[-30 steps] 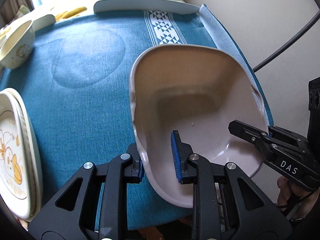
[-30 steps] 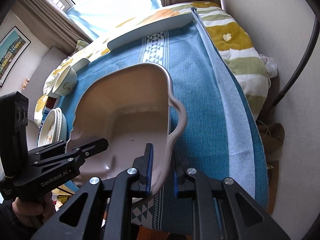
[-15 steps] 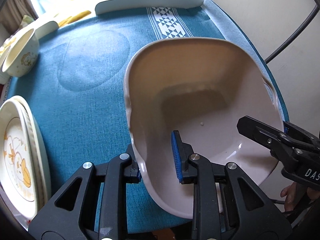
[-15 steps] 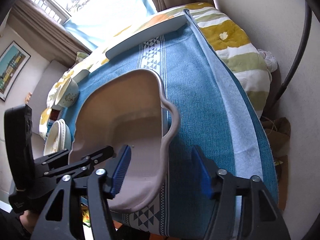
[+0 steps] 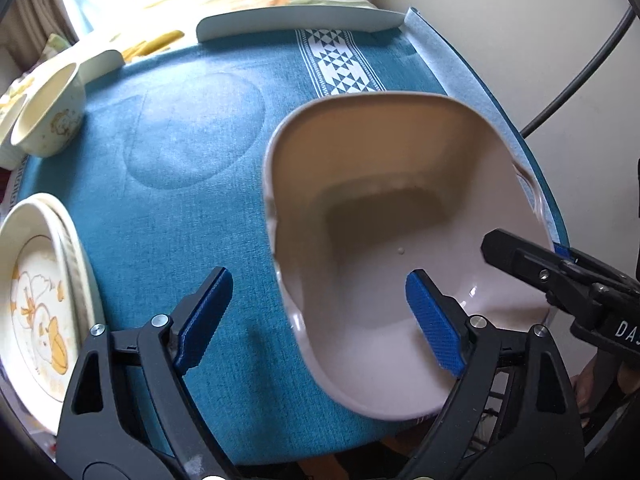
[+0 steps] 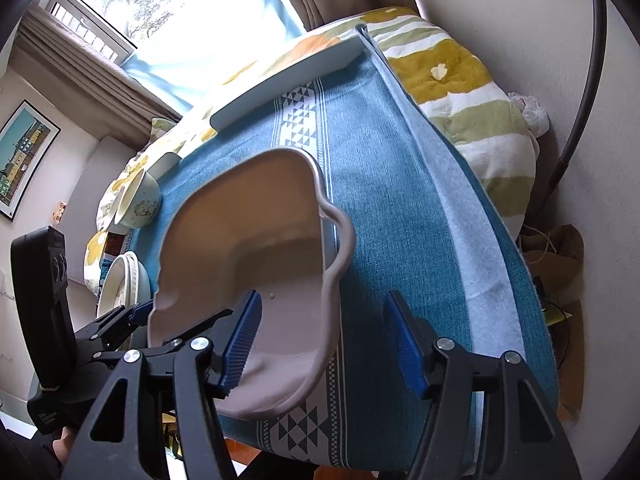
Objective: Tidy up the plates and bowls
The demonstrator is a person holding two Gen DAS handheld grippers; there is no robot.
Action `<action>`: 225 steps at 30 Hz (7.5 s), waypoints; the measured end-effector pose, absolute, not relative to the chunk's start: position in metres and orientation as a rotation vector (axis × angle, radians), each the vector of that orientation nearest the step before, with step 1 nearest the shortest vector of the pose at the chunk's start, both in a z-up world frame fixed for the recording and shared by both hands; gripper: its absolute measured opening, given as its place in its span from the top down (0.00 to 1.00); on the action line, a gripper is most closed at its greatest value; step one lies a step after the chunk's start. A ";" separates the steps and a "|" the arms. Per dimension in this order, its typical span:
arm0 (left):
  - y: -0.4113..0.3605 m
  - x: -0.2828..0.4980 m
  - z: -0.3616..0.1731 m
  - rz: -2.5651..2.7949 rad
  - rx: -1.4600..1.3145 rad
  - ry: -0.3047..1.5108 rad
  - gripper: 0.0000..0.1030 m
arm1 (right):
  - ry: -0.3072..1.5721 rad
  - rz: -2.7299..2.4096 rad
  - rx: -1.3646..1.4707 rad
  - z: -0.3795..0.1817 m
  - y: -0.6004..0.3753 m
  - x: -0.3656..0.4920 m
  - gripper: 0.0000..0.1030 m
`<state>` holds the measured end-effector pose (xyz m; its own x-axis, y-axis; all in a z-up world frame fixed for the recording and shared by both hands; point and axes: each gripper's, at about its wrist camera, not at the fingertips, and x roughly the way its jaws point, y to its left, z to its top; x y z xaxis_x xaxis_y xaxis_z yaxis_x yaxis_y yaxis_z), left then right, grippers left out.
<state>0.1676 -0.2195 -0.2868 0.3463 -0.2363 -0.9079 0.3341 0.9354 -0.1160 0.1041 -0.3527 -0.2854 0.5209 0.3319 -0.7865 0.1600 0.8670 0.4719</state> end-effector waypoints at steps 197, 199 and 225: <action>-0.035 0.146 -0.078 -0.004 -0.101 0.707 0.00 | 0.832 0.451 0.190 -0.117 -0.219 0.152 0.21; -0.012 0.154 -0.078 0.022 -0.126 0.738 0.00 | 0.817 0.477 0.174 -0.113 -0.204 0.167 0.17; 0.205 0.364 -0.279 0.212 -0.692 1.032 0.40 | 1.174 0.727 0.112 -0.255 0.034 0.450 0.36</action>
<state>0.3637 0.2046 -0.2793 0.5142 -0.1518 -0.8441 -0.4727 0.7711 -0.4266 0.4496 0.0340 -0.2548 0.1894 0.5720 -0.7981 -0.4600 0.7698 0.4425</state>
